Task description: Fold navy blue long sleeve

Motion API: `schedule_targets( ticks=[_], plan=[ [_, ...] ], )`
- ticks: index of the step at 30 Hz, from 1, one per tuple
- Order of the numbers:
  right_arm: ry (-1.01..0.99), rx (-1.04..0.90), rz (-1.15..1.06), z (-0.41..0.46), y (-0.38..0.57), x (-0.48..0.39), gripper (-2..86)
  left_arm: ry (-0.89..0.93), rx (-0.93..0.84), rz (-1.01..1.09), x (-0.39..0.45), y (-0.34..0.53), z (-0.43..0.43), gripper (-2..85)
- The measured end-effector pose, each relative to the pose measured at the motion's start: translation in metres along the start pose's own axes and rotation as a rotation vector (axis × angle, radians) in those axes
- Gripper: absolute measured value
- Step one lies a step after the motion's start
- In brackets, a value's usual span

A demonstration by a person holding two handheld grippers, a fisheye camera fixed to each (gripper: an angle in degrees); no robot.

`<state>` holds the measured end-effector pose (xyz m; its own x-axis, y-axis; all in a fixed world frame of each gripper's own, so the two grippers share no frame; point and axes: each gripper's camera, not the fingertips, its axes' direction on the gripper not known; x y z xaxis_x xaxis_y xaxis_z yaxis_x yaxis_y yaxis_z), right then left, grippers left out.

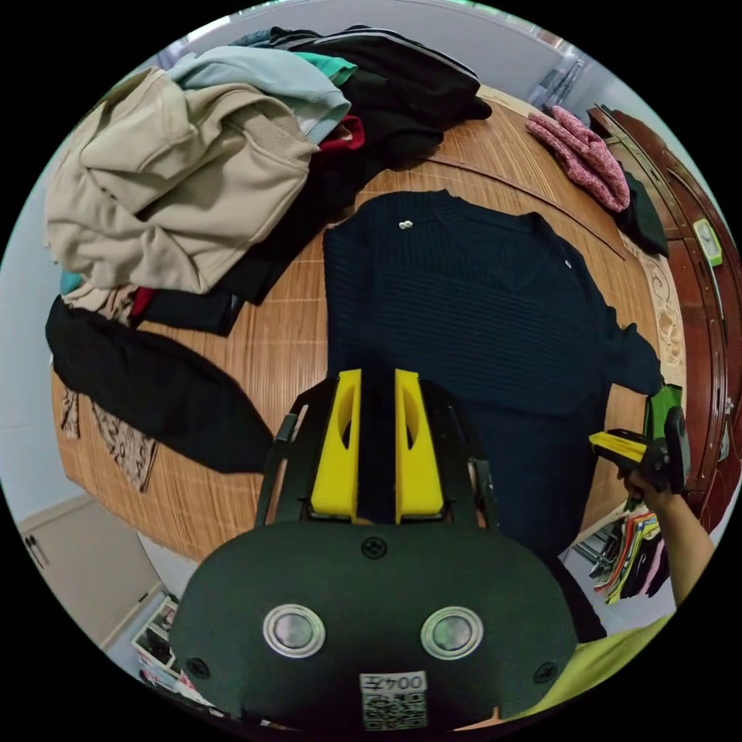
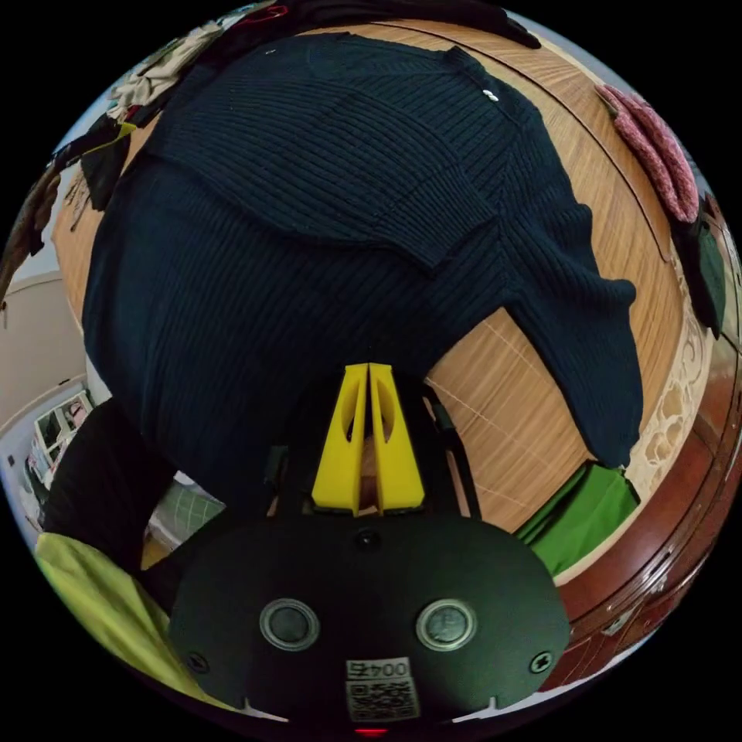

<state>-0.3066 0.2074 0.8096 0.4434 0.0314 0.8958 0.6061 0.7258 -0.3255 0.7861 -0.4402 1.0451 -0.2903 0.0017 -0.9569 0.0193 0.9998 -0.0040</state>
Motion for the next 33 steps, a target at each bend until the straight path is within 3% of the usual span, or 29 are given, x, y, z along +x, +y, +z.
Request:
schedule_targets(
  ticks=[4,12,21,28,33],
  plan=[
    [0.015,0.022,0.152,0.009,0.017,-0.004,-0.7,0.025,-0.008,0.046,-0.03,-0.019,0.037,7.4],
    [0.105,-0.043,0.127,0.023,0.038,-0.011,-0.8,0.025,0.035,0.123,-0.082,-0.019,0.105,8.4],
    [-0.129,-0.119,-0.021,0.042,0.083,0.031,-0.8,0.236,0.125,0.12,-0.153,0.023,0.163,3.6],
    [-0.341,-0.159,-0.101,0.066,0.13,0.068,-0.8,0.239,0.213,0.169,-0.179,0.066,0.21,3.2],
    [-0.353,-0.132,-0.132,0.079,0.174,0.075,-0.8,0.276,0.286,0.162,-0.204,0.109,0.248,2.7]
  ],
)
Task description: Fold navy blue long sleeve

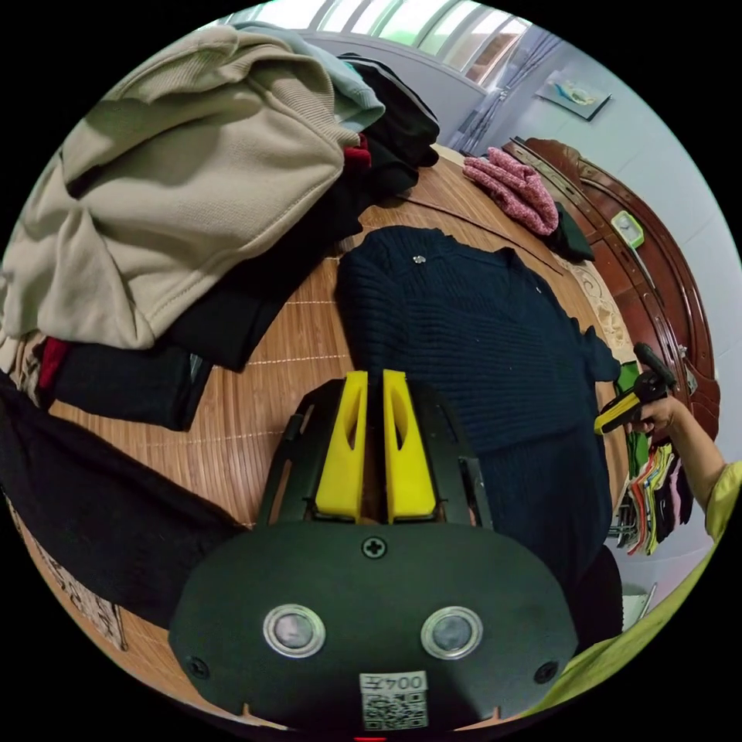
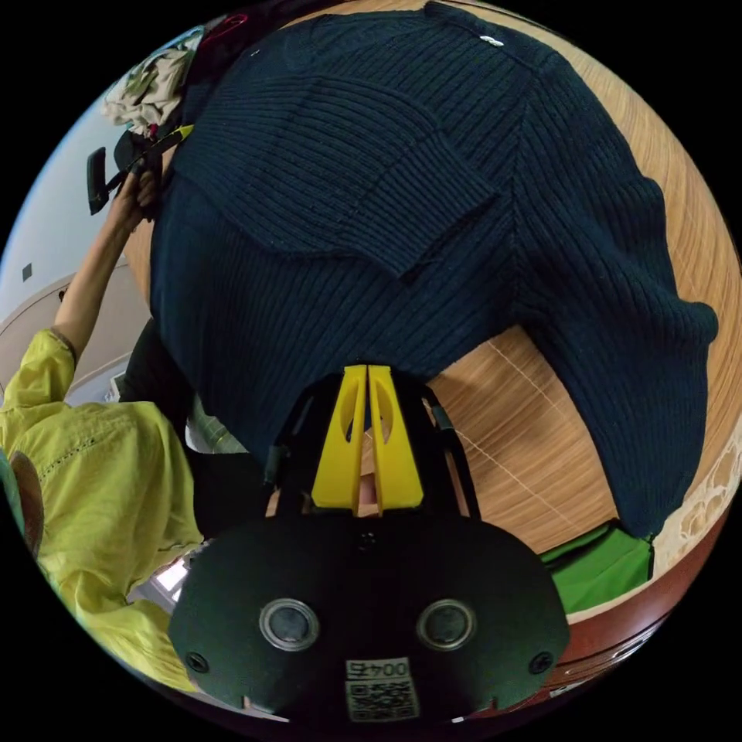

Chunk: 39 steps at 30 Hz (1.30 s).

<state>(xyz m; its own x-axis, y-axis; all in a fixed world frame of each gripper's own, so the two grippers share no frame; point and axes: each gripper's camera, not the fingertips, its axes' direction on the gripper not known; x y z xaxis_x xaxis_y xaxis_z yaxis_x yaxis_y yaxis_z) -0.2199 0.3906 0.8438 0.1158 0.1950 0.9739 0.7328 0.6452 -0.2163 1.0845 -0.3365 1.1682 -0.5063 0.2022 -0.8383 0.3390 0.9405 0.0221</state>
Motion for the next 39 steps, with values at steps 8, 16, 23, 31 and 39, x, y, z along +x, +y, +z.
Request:
schedule_targets(
  ticks=[8,16,23,31,39],
  plan=[
    [0.122,0.231,0.134,0.035,0.101,-0.013,-0.4,-0.001,0.069,-0.004,-0.019,0.089,-0.02,1.1],
    [-0.275,0.761,0.221,0.096,0.294,-0.052,7.2,0.108,0.066,-0.007,-0.016,0.28,-0.098,1.9],
    [-0.296,0.84,0.384,0.179,0.431,-0.074,8.8,0.251,-0.023,-0.166,-0.032,0.478,-0.09,5.5],
    [-0.262,0.949,0.632,0.253,0.516,-0.092,10.4,0.244,-0.004,-0.208,-0.032,0.572,-0.059,12.6],
    [-0.331,0.947,0.702,0.292,0.55,-0.115,10.0,0.127,0.045,-0.131,-0.015,0.637,-0.041,16.5]
  ],
)
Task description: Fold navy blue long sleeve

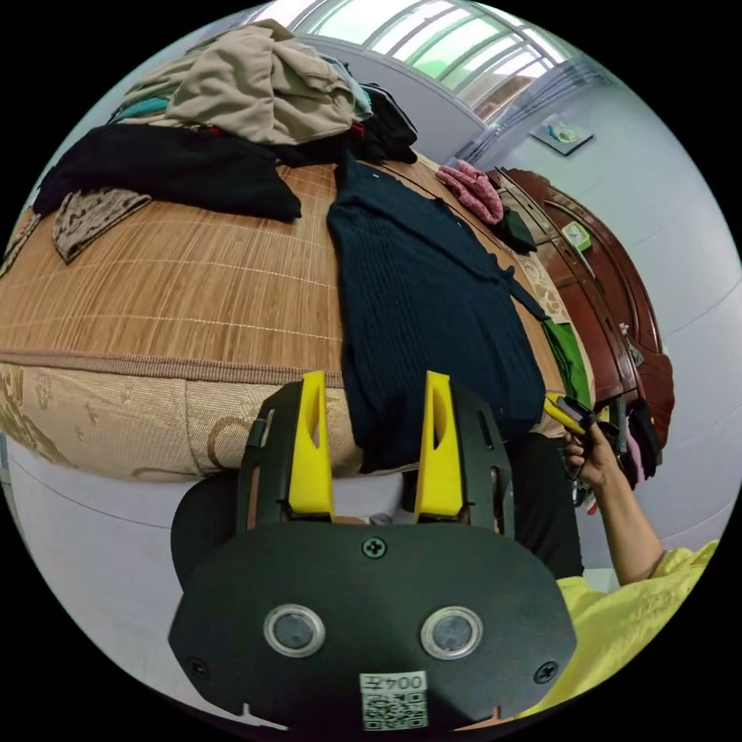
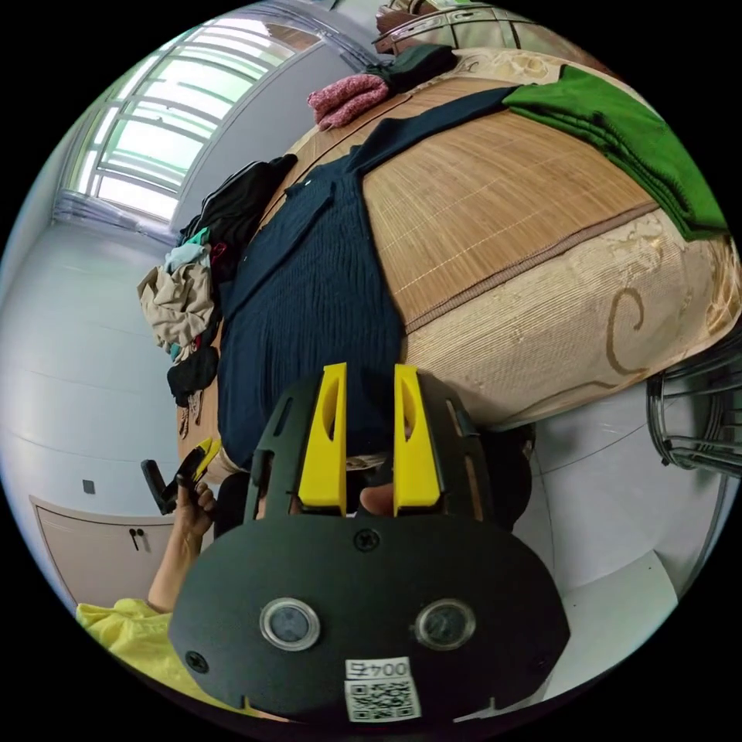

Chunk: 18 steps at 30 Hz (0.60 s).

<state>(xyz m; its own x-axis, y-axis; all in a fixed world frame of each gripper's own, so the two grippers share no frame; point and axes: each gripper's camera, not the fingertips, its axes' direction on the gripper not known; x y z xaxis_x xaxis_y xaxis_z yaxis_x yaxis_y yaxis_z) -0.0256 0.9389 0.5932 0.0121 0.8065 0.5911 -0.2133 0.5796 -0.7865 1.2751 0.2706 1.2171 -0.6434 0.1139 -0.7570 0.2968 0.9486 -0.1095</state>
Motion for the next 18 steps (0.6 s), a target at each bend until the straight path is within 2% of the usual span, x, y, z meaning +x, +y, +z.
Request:
schedule_targets(
  ticks=[5,14,16,17,18],
  plan=[
    [-0.004,-0.083,-0.015,0.0,0.028,-0.001,9.8,0.017,-0.036,0.002,0.004,0.042,0.007,14.8],
    [0.044,-0.126,-0.011,0.0,0.071,0.0,5.6,-0.027,0.043,-0.093,-0.001,0.108,0.004,12.8],
    [0.03,-0.153,-0.021,-0.001,0.077,-0.003,4.7,-0.051,0.042,-0.108,-0.002,0.115,0.004,10.7],
    [0.025,-0.162,-0.026,-0.001,0.078,-0.005,4.6,-0.052,0.01,-0.104,-0.003,0.117,0.004,7.0],
    [0.019,-0.167,-0.038,-0.005,0.081,-0.009,4.3,0.007,-0.047,-0.098,-0.007,0.117,0.007,4.8]
  ],
)
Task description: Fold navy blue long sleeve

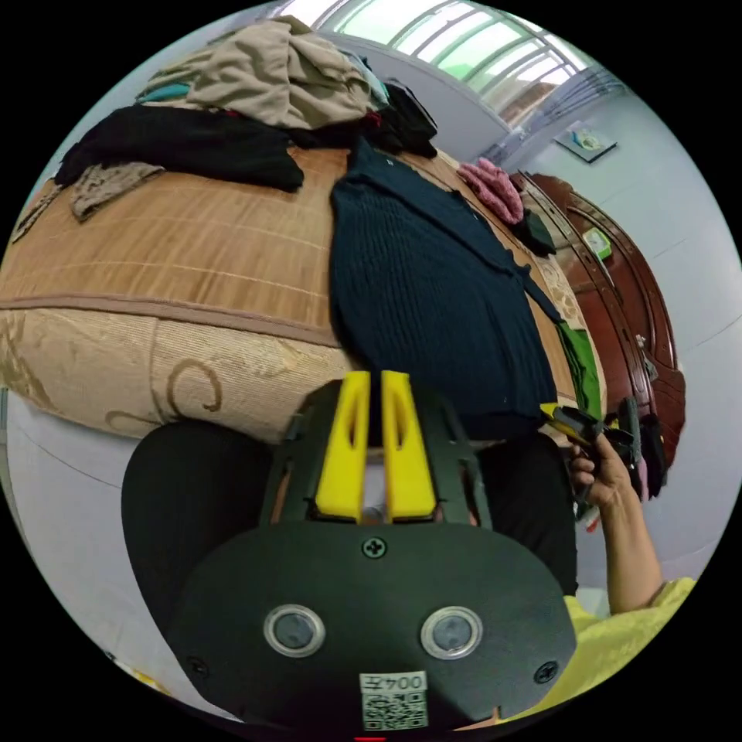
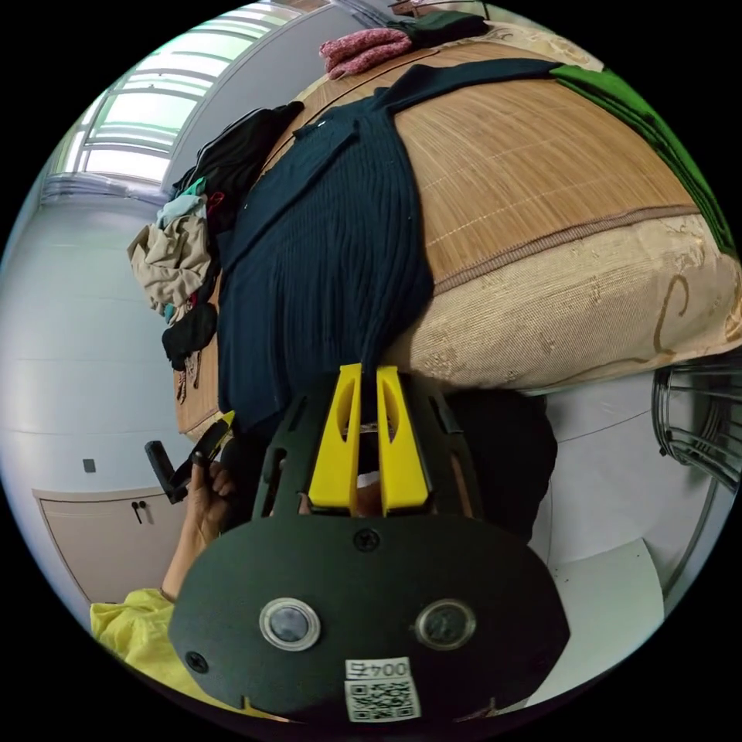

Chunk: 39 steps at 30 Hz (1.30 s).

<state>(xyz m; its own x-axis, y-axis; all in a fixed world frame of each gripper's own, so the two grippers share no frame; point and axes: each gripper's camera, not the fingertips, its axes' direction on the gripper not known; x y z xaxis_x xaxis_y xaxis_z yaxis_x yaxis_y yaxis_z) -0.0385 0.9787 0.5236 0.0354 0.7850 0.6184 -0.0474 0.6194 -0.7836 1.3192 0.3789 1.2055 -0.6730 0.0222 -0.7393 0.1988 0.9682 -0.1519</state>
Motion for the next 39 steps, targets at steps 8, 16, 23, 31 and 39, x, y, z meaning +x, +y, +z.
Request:
schedule_targets(
  ticks=[8,16,23,31,39],
  plan=[
    [-0.071,-0.016,-0.102,-0.033,0.012,-0.044,4.1,0.255,0.004,-0.069,-0.037,0.004,-0.041,2.7],
    [-0.044,-0.055,-0.181,-0.05,0.035,-0.089,3.9,0.303,-0.009,0.003,-0.037,0.002,-0.094,2.3],
    [-0.099,-0.088,-0.21,-0.053,0.067,-0.106,3.8,0.31,-0.035,0.09,-0.016,0.025,-0.138,2.1],
    [-0.131,-0.128,-0.208,-0.029,0.132,-0.118,4.0,0.26,-0.14,0.154,0.01,0.071,-0.166,2.0],
    [0.032,-0.103,-0.167,0.021,0.16,-0.147,7.1,0.001,-0.223,0.171,0.042,0.089,-0.165,1.3]
  ],
)
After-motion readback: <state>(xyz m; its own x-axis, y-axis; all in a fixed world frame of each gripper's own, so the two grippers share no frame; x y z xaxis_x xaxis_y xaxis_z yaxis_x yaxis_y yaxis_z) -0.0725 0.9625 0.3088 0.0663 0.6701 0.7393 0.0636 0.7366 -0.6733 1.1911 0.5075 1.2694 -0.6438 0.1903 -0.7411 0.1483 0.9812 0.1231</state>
